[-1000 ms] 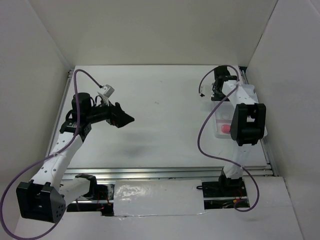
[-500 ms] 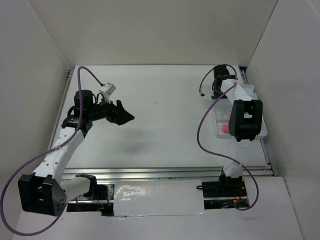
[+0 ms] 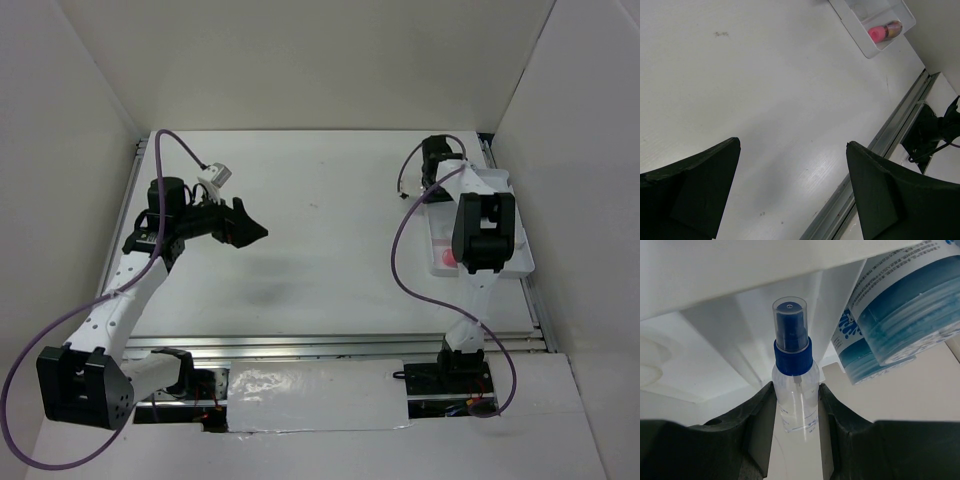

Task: Sort the stationery into containers
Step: Place the stationery in the storage box, then reset both arms

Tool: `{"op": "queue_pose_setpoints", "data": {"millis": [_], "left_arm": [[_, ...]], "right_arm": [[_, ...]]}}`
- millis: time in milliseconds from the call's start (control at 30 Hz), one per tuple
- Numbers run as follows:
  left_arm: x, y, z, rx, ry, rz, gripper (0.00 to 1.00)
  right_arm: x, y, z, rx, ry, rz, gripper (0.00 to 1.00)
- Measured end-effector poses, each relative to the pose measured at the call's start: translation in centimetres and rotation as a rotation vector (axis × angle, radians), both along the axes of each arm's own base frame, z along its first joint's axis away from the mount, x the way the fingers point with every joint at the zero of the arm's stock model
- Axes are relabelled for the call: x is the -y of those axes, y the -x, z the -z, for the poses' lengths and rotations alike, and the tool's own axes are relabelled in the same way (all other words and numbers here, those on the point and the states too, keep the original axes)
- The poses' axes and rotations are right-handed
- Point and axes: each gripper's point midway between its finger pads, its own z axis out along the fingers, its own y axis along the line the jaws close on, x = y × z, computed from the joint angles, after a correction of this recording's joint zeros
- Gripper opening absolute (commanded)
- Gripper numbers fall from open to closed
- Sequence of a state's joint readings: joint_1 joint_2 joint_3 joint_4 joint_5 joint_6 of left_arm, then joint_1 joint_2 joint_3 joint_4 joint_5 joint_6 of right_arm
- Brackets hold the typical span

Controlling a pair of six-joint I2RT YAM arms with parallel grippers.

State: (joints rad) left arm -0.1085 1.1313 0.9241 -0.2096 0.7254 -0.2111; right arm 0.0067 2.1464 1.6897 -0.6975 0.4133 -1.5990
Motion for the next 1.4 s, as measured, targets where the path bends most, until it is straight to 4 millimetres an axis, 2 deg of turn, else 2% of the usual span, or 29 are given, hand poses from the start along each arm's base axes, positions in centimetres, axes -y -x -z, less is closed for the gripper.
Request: {"op": "queue_pose_setpoints", "data": {"millis": [233,267,400,467,533,600,633,667,733,800,833,867,933,1000,1033,1100,1167,1267,1333,1400], "left_arm": [[-0.4,-0.1,0.1,-0.004,-0.002,-0.012,0.99],[-0.5,-0.1,0.1,-0.007,-0.002,-0.015,0.99],[-1.1,-0.3,-0.1,-0.021,-0.008,-0.044,0.99],[-1.6,-0.6,-0.7,-0.020,-0.013,-0.065,0.99],[-2.3,-1.2,-1.7,-0.011,-0.026,-0.093,0.99],[-3.2,-1.8,-2.8,0.005,-0.053,-0.125,0.99],[-3.7,-2.0,-3.2,0.015,-0.070,-0.145,0.99],[-4.3,-2.3,-3.4,0.021,-0.094,-0.172,0.99],[-5.6,-2.6,-3.4,0.030,-0.152,-0.234,0.99],[-7.1,-2.5,-2.5,0.017,-0.217,-0.299,0.99],[-7.7,-2.3,-2.0,0.010,-0.244,-0.327,0.99],[-8.4,-2.0,-1.5,0.003,-0.273,-0.354,0.99],[-9.6,-1.1,-0.1,-0.008,-0.328,-0.398,0.99],[-10.5,0.1,1.1,-0.011,-0.379,-0.424,0.99],[-10.9,0.7,1.7,-0.004,-0.407,-0.430,0.99],[-11.5,2.0,2.5,0.011,-0.447,-0.440,0.99],[-11.8,2.9,2.8,0.036,-0.474,-0.444,0.99],[-12.3,3.9,3.3,0.053,-0.494,-0.468,0.99],[-12.7,4.2,3.6,0.055,-0.505,-0.488,0.99],[-13.1,4.4,3.9,0.051,-0.516,-0.511,0.99]], "right_arm": [[0.6,-0.2,0.1,0.001,0.045,0.009,0.59],[0.7,-0.4,-0.1,0.009,0.051,0.007,0.69],[0.9,-1.1,-0.7,0.047,0.071,0.010,0.73],[0.9,-1.3,-1.2,0.062,0.067,0.017,0.73],[0.5,-1.7,-2.5,0.081,0.040,0.034,0.74],[-0.7,-2.9,-5.2,0.153,-0.048,0.056,0.75],[-1.5,-3.3,-6.9,0.194,-0.101,0.063,0.79],[-2.6,-3.8,-9.2,0.254,-0.170,0.077,1.00],[-5.4,-3.6,-14.5,0.397,-0.370,0.110,1.00],[-7.9,-0.7,-20.3,0.524,-0.578,0.144,1.00],[-9.0,1.6,-23.0,0.590,-0.685,0.159,1.00],[-9.8,4.4,-24.8,0.637,-0.782,0.174,1.00],[-11.2,11.4,-27.2,0.712,-0.967,0.195,1.00],[-12.1,17.1,-27.3,0.788,-1.110,0.201,1.00],[-12.6,19.8,-26.7,0.814,-1.171,0.198,1.00],[-13.4,23.3,-24.3,0.836,-1.257,0.197,1.00],[-14.0,25.0,-20.6,0.802,-1.307,0.238,1.00],[-14.4,25.9,-15.4,0.706,-1.335,0.331,1.00],[-14.6,26.2,-13.8,0.678,-1.349,0.370,1.00],[-14.7,26.3,-13.5,0.672,-1.361,0.388,1.00]]}}
